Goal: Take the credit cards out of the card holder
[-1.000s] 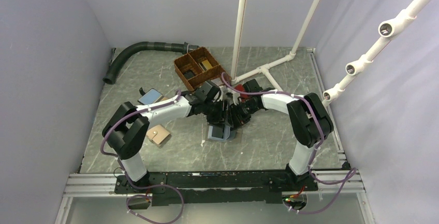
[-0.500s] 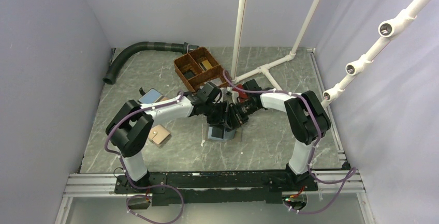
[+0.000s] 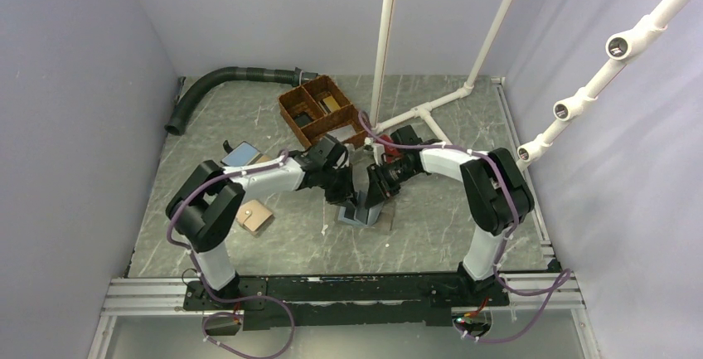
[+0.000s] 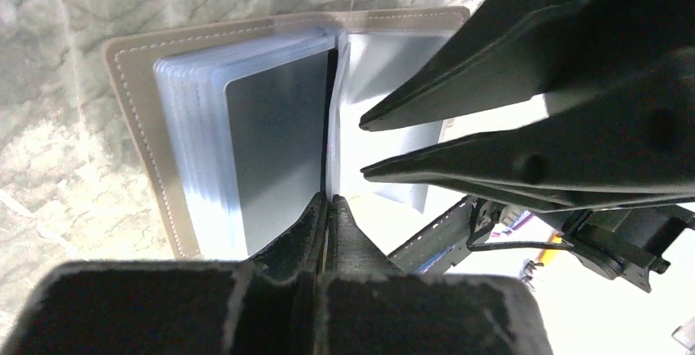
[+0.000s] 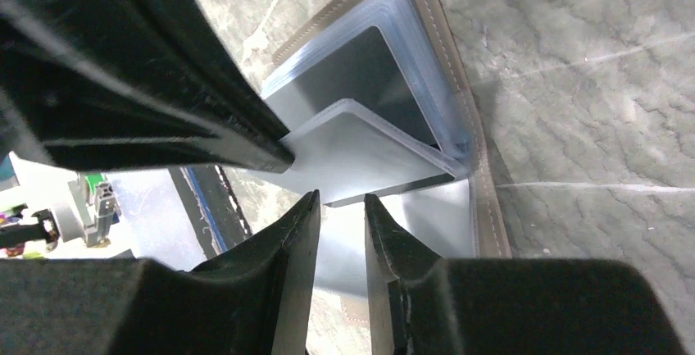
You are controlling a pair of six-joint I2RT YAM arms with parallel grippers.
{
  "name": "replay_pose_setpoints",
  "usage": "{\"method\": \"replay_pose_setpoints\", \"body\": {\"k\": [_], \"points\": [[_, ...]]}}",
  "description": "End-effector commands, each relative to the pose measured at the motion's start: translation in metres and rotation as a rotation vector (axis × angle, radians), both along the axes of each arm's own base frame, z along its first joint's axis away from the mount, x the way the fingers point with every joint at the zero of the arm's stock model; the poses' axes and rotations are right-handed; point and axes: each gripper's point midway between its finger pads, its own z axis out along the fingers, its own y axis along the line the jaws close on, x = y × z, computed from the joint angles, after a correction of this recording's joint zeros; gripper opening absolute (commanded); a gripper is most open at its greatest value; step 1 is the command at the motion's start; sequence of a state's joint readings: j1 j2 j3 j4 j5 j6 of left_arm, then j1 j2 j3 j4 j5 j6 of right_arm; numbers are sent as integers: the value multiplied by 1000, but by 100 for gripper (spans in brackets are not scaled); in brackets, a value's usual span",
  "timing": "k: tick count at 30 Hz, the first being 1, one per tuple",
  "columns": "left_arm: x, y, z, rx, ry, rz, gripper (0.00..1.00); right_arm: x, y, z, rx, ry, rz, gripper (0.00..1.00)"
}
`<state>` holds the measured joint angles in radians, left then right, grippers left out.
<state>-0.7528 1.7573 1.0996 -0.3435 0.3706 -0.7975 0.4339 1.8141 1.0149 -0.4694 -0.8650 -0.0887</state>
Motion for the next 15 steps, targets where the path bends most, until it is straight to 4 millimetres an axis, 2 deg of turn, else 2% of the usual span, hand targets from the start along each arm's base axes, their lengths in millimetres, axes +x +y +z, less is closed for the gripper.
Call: {"method": "replay_pose_setpoints", "body": {"k": [1, 5, 10, 15], "points": [[4, -1, 30, -154, -55, 36, 0, 7, 4, 27, 67, -116, 30, 30], [3, -2, 53, -318, -84, 56, 0, 8, 7, 34, 94, -113, 28, 30], [-1, 4, 57, -402, -86, 90, 0, 3, 11, 43, 146, -103, 14, 37], [0, 7, 60, -424, -103, 120, 0, 5, 13, 35, 142, -57, -14, 39]]}}
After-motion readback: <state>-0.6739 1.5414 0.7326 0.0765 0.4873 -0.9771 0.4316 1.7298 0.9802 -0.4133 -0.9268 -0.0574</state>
